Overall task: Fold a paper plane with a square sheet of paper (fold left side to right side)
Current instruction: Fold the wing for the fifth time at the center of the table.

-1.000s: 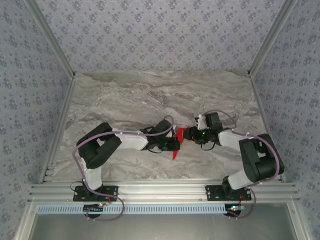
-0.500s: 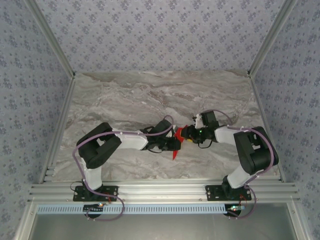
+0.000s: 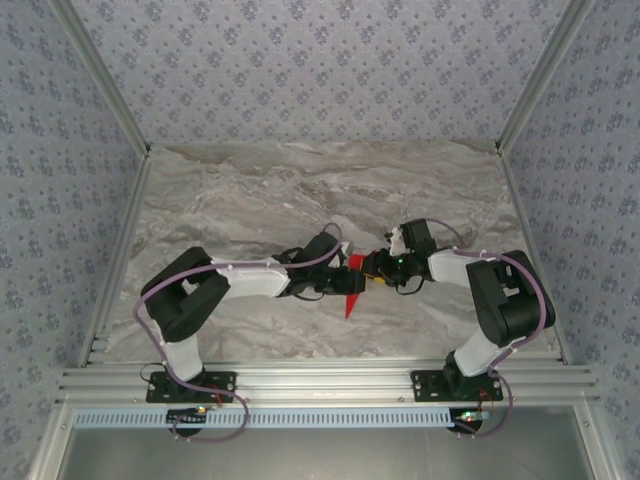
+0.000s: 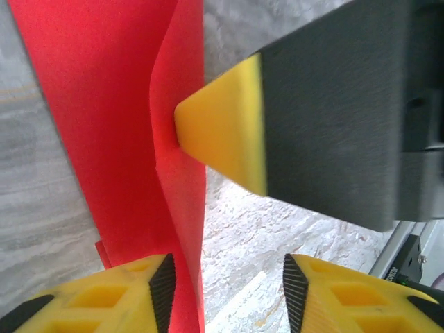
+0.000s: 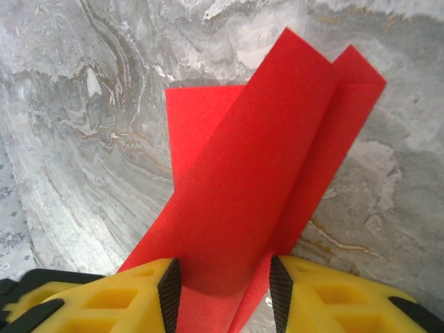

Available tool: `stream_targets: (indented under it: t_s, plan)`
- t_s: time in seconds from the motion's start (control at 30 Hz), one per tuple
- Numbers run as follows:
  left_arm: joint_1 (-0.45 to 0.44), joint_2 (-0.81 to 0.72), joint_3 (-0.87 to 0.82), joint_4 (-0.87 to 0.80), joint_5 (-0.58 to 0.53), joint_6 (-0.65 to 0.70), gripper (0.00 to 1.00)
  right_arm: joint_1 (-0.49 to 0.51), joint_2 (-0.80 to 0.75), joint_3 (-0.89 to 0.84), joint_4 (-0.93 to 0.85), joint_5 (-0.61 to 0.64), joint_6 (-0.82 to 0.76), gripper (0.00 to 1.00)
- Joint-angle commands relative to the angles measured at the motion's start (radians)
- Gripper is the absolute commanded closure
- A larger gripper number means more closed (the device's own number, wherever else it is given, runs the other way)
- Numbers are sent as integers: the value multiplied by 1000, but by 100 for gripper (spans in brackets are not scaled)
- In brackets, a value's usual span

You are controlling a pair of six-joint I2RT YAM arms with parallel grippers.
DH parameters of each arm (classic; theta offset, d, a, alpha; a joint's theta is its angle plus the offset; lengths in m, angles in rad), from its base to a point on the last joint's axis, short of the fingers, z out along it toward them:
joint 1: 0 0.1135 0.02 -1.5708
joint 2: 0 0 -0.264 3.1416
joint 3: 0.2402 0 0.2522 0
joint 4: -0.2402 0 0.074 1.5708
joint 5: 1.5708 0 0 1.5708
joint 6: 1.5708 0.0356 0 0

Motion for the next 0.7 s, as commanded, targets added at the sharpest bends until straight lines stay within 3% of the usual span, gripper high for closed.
stream_targets:
  t_s: [0.0,0.5,0.67]
  plan:
    - [30,-49,-18,-18,3,9,50,15,51,-5,-15,73,-11,57]
    - [79,52,44,1,84,22,54,18,48,-6,-18,73,-14,57]
    - [89,74,63,2,87,22,65,20,46,-5,-19,72,-14,57]
